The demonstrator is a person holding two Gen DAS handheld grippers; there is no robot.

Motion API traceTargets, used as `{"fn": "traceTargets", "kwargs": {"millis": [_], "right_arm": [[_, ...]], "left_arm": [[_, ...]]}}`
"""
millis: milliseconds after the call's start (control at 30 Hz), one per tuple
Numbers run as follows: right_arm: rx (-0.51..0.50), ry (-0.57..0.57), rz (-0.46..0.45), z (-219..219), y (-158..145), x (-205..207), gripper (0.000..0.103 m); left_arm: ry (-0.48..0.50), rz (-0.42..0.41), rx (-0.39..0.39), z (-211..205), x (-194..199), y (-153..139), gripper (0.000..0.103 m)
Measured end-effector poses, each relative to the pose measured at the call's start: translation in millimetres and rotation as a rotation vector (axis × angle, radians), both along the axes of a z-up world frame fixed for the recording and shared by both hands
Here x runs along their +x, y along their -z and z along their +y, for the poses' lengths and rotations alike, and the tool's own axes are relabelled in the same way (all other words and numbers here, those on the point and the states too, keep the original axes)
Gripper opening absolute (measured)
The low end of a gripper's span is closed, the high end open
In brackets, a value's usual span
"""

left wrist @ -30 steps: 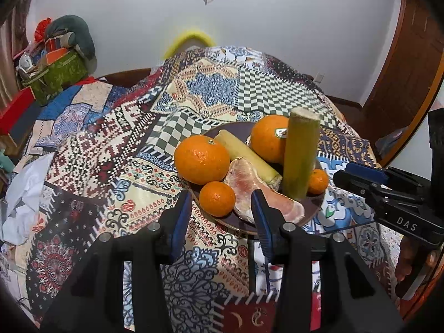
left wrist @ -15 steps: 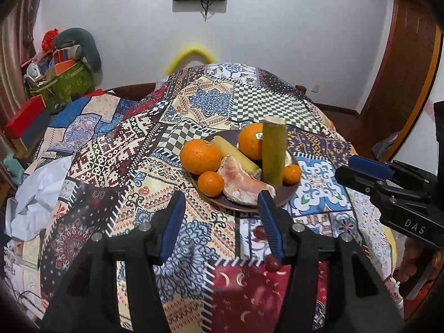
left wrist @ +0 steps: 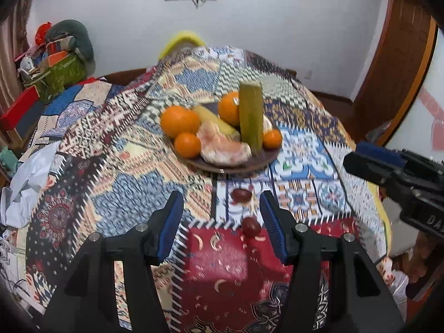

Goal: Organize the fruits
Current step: 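Grasp a dark red date with the left tool while the right tool grasps another date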

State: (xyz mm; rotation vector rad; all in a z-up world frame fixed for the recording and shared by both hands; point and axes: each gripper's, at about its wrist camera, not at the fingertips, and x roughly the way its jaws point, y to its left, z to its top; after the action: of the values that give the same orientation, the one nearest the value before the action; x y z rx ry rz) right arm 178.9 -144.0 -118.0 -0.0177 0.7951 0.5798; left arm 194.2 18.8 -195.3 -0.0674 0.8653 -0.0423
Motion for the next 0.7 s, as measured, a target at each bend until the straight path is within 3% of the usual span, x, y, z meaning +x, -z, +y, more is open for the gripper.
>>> {"fn": "traceTargets", "kwargs": {"millis": [300, 500, 567, 700], "right_arm": [[-0.014, 0.02, 0.057, -10, 20, -10, 0.04], [-0.022, 0.031, 0.09, -16, 33, -9, 0.04], [-0.021, 0.03, 0.097, -15, 36, -8, 0.04], [-0.026, 0.019, 0.105, -10, 40, -7, 0.04]], "left_arm": [[0.045, 0.111, -0.041, -20, 8, 44, 0.057], [0.078, 0.137, -0.033, -30, 15, 59, 0.048], [0.087, 0.148, -0.035, -30, 19, 63, 0.035], [0.095, 0.146, -0.039, -28, 21, 65, 0.021]]}}
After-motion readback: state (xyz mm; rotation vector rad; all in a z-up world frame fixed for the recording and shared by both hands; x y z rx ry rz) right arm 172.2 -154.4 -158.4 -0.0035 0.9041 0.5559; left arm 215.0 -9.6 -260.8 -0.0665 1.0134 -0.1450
